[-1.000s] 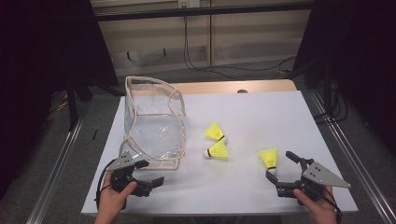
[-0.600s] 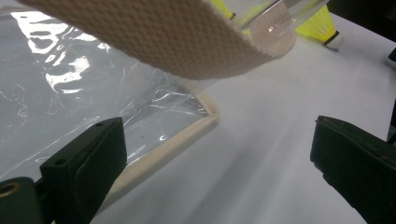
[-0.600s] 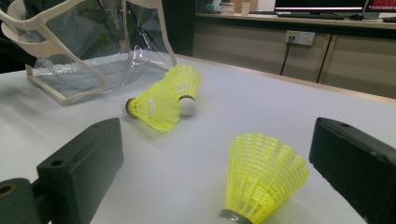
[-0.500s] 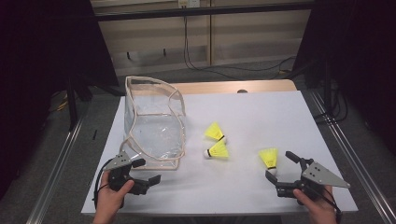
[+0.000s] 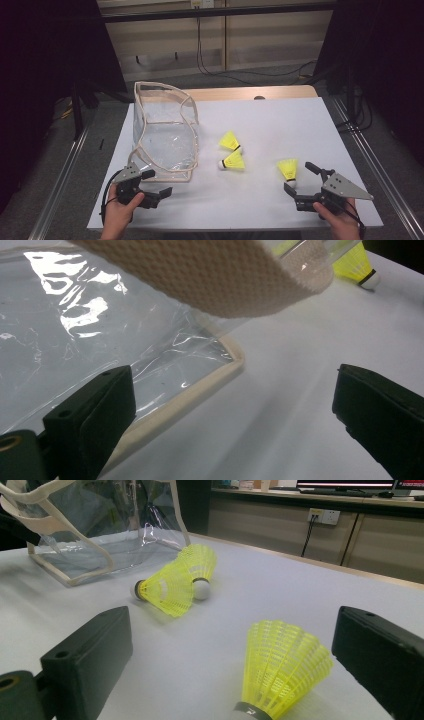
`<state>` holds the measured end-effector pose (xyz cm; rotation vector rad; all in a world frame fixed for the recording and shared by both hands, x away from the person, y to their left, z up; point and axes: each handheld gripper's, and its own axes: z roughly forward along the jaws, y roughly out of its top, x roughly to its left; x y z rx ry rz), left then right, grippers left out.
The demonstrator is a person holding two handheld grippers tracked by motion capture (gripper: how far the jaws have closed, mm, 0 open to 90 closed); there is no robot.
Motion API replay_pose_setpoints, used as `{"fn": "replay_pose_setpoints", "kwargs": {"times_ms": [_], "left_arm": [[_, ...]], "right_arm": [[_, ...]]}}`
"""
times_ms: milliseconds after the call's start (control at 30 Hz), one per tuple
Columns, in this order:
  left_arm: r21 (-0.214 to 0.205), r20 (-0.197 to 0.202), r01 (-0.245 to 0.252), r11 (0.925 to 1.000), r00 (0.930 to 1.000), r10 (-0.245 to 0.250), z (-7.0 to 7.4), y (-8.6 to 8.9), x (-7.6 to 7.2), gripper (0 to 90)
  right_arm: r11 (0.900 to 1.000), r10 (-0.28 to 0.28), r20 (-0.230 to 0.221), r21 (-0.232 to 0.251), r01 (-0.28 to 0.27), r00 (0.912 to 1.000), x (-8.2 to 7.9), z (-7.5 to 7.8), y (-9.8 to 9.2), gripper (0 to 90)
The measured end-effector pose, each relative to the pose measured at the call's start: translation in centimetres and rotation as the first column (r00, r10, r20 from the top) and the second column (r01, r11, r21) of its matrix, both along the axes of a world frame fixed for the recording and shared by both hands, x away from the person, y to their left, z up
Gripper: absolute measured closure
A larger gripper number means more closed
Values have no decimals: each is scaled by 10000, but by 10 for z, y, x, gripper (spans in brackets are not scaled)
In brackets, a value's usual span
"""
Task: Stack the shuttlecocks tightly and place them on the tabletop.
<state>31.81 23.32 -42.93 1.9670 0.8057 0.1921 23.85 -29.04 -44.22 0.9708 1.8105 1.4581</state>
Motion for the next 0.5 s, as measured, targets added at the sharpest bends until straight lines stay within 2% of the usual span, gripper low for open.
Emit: {"fn": "replay_pose_setpoints", "kwargs": {"times_ms": [100, 167, 200, 400, 467, 500], "left_arm": [[68, 76, -78, 9999, 9999, 78, 0, 1, 0, 37], [-35, -95, -100, 9999, 9999, 100, 0, 1, -1, 37], [47, 58, -109, 9999, 9999, 109, 0, 2, 0, 36], [15, 41, -142, 9999, 9999, 142, -1, 1, 1, 37], [117, 30, -169, 9998, 9999, 169, 0, 2, 1, 37], [21, 36, -169, 9999, 9999, 169, -1, 2, 1, 37]], "right_arm": [[9999, 32, -39, -97, -32, 10000, 0, 0, 0, 27], [9999, 68, -66, -83, -69, 10000, 1, 0, 1, 26], [10000, 56, -159, -65, -57, 9999, 1, 0, 1, 26], [9999, 69, -270, -71, -71, 9996, 2, 0, 2, 27], [9999, 126, -349, -75, -129, 9993, 3, -1, 3, 27], [9999, 140, -363, -69, -143, 9992, 3, -1, 3, 27]]}}
